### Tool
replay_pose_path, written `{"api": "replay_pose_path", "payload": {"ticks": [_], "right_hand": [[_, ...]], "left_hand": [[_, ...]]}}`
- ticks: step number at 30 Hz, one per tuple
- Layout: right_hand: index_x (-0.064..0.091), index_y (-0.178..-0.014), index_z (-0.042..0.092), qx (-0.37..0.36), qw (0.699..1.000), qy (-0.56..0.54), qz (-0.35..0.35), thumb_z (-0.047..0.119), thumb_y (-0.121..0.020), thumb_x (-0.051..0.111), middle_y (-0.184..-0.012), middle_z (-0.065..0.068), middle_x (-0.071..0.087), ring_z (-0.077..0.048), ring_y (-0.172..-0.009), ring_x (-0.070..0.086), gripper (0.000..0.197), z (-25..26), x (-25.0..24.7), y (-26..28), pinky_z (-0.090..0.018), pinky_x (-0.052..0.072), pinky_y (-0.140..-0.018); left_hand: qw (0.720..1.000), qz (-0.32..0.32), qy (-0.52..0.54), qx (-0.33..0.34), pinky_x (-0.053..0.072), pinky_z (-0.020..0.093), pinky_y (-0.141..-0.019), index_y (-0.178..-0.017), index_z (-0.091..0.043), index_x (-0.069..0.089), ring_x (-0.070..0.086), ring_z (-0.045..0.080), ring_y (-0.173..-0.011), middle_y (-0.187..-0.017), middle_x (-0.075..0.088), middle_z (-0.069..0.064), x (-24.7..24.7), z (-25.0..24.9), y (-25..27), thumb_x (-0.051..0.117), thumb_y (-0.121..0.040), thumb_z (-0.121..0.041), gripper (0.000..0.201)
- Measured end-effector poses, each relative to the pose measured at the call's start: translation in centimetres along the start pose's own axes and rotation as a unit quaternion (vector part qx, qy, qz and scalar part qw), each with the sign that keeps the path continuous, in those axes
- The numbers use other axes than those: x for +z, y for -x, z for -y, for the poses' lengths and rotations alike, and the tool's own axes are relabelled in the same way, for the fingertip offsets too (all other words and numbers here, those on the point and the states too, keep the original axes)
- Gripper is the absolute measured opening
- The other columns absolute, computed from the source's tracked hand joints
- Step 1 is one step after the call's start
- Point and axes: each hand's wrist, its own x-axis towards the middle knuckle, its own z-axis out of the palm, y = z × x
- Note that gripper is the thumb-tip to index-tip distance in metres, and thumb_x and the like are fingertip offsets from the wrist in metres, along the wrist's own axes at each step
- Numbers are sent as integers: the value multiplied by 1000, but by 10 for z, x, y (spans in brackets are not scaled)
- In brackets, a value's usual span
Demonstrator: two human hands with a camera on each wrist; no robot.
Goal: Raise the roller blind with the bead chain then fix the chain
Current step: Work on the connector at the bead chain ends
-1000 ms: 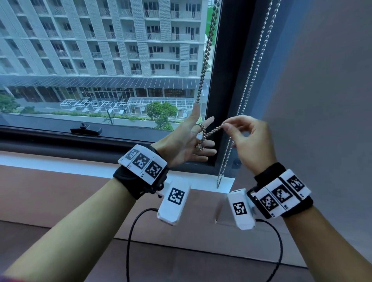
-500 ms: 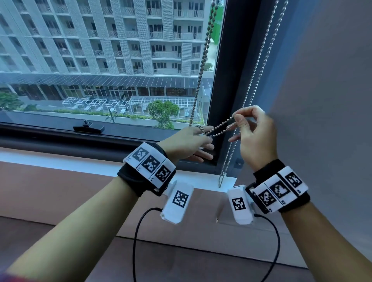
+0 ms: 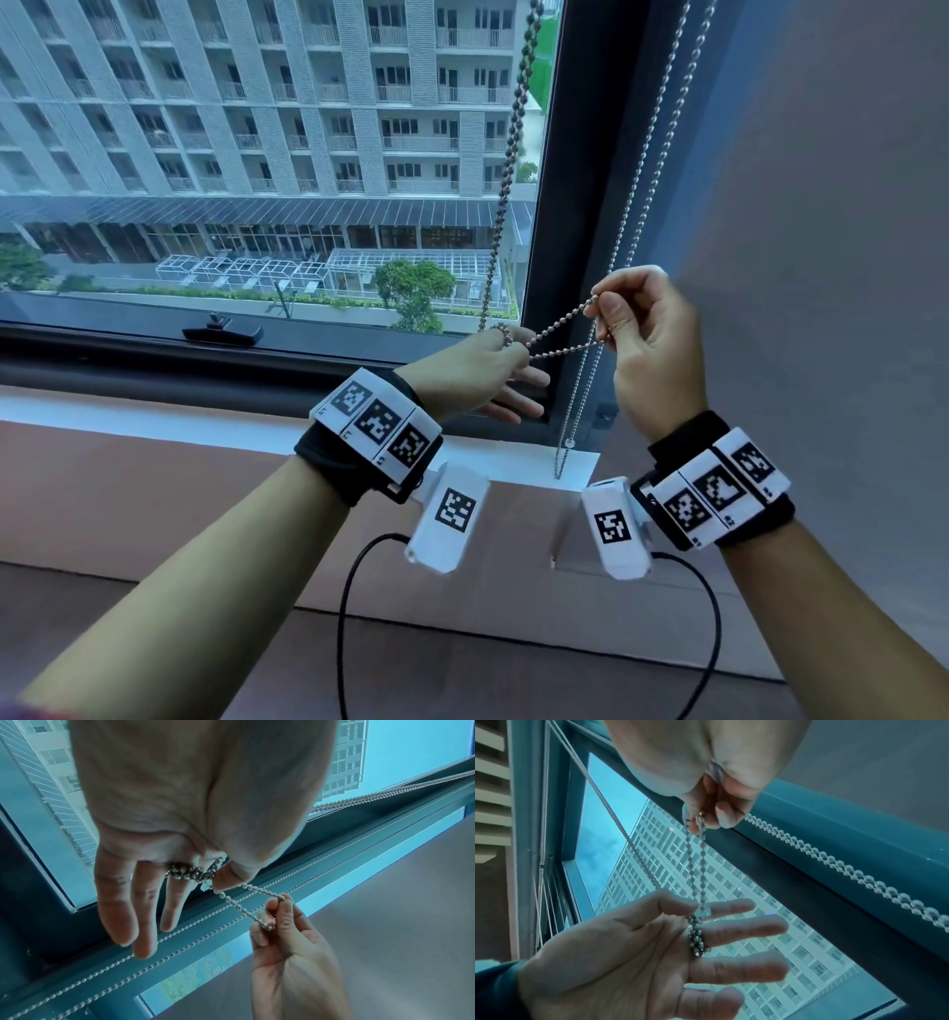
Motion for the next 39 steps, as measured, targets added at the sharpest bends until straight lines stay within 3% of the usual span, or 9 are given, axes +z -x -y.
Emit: {"api": "replay_pose_path", "payload": {"ticks": [5, 8, 11, 21, 26, 30, 33, 36, 39], "right_hand": [[56, -92, 13, 11, 1000, -2, 1, 7, -98, 47, -78, -3, 57, -12, -66, 48, 12, -3, -2, 4, -31, 44, -68], [55, -91, 16, 2, 1000, 17, 6, 8, -97, 47, -77, -2, 56, -11, -65, 48, 13, -4, -5, 3, -30, 45, -67], [55, -93, 13, -4, 1000, 23, 9, 9, -98, 46, -75, 0, 55, -11, -64, 47, 11, -4, -6, 2, -31, 43, -66], [57, -94, 15, -18, 998, 64, 19, 9, -96, 47, -79, 4, 58, -9, -67, 52, 12, -9, -11, 4, -30, 47, -68], [64, -107, 9, 33, 962, 171, 210, -9, -88, 38, -90, -5, 70, 8, -63, 56, 36, -12, -16, 3, -8, 38, -62], [59, -107, 15, 135, 928, 143, 317, 23, -93, 54, -86, -4, 76, -9, -72, 63, 17, -12, -6, 7, -27, 47, -69], [56, -105, 19, 137, 922, 134, 337, 41, -88, 61, -87, -5, 76, -22, -82, 67, 29, -10, 1, 6, -39, 53, -78], [56, -104, 19, 103, 914, 148, 363, 34, -91, 60, -72, 0, 73, -22, -71, 65, 21, -10, 1, 4, -44, 51, -75], [65, -97, 23, 13, 920, 211, 330, 30, -93, 59, -53, 10, 60, -13, -54, 55, 10, -11, 0, 3, -35, 45, -71]], "left_hand": [[999, 25, -26, 11, 51, 34, -69, -131, -12, 34, 67, 26, -73, -88, 68, 11, -1, 1, 2, 25, -98, -11, 34], [999, 30, -8, 16, 34, 29, -54, -129, -6, 38, 40, 18, -51, -60, 42, 4, -4, 6, 0, 27, -98, -8, 34], [998, 46, 30, 10, 22, 29, -54, -125, -9, 41, 28, 16, -52, -60, 31, 1, -6, 7, -1, 31, -99, -10, 28], [996, 42, 79, 3, 20, 29, -55, -127, -8, 43, 25, 14, -52, -61, 30, 1, -11, 9, -2, 31, -99, -11, 30], [996, 63, 52, 31, 20, 26, -54, -133, -6, 40, 21, 11, -53, -56, 29, -6, -13, 15, -4, 29, -102, -13, 33], [994, 96, 29, 53, 22, 19, -48, -120, -9, 46, 25, 7, -47, -51, 36, -11, -6, 15, -5, 30, -103, -14, 24], [992, 104, 16, 72, 21, 19, -47, -104, -12, 45, 30, 5, -46, -55, 44, -8, -3, 13, -2, 32, -102, -15, 14], [991, 107, 11, 79, 20, 21, -48, -101, -14, 48, 28, 8, -48, -55, 51, -5, -7, 15, -1, 32, -102, -15, 15], [990, 108, 17, 88, 13, 25, -50, -103, -16, 48, 18, 9, -52, -56, 31, -9, -9, 18, 0, 33, -101, -15, 16]]}}
